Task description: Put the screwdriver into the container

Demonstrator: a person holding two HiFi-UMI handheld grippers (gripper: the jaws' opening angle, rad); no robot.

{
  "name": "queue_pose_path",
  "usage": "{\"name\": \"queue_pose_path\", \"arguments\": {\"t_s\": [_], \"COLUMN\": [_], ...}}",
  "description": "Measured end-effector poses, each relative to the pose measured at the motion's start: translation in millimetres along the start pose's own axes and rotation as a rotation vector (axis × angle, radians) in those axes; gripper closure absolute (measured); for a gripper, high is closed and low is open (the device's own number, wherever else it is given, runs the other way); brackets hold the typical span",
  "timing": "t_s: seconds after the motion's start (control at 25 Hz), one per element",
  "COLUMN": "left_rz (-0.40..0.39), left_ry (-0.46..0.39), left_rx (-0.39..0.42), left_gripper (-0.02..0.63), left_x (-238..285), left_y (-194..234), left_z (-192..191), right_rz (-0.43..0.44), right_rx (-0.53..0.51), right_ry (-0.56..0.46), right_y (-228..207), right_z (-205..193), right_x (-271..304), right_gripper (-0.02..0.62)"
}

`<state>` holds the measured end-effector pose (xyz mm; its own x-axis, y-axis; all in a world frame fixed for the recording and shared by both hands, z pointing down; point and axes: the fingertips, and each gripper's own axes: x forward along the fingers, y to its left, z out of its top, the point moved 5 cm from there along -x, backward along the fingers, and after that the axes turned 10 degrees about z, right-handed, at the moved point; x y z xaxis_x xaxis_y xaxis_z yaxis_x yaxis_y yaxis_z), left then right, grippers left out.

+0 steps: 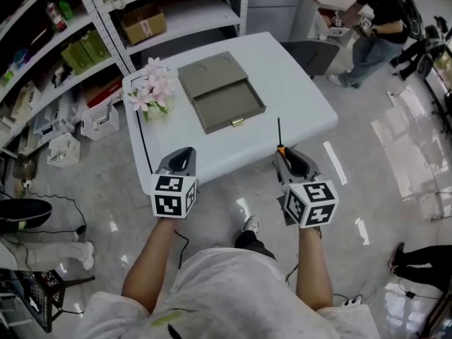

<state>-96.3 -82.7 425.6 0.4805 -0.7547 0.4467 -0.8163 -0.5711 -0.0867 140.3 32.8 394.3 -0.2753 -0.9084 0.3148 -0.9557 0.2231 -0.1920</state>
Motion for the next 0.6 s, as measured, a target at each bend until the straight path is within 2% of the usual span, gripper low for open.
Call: {"name": "queue_pose_path", "arguments": {"t_s": [0.16, 0.6], "left_rz": [0.022, 0.112], "left_ry": [0.005, 0.042], "left_rx": [-0.006, -0.027], "left_gripper": [0.603, 0.603], "left_x": [22, 60], "left_y": [-10, -29], "left_z": [16, 31], "right_rz": [0.028, 0.123], "right_rx": [0.003, 0.002], "right_ry": [0.004, 0.026], "right_y": [-30, -92], "right_z": [12, 23], "right_x": [14, 43], "right_gripper": [0.52, 0.52]}}
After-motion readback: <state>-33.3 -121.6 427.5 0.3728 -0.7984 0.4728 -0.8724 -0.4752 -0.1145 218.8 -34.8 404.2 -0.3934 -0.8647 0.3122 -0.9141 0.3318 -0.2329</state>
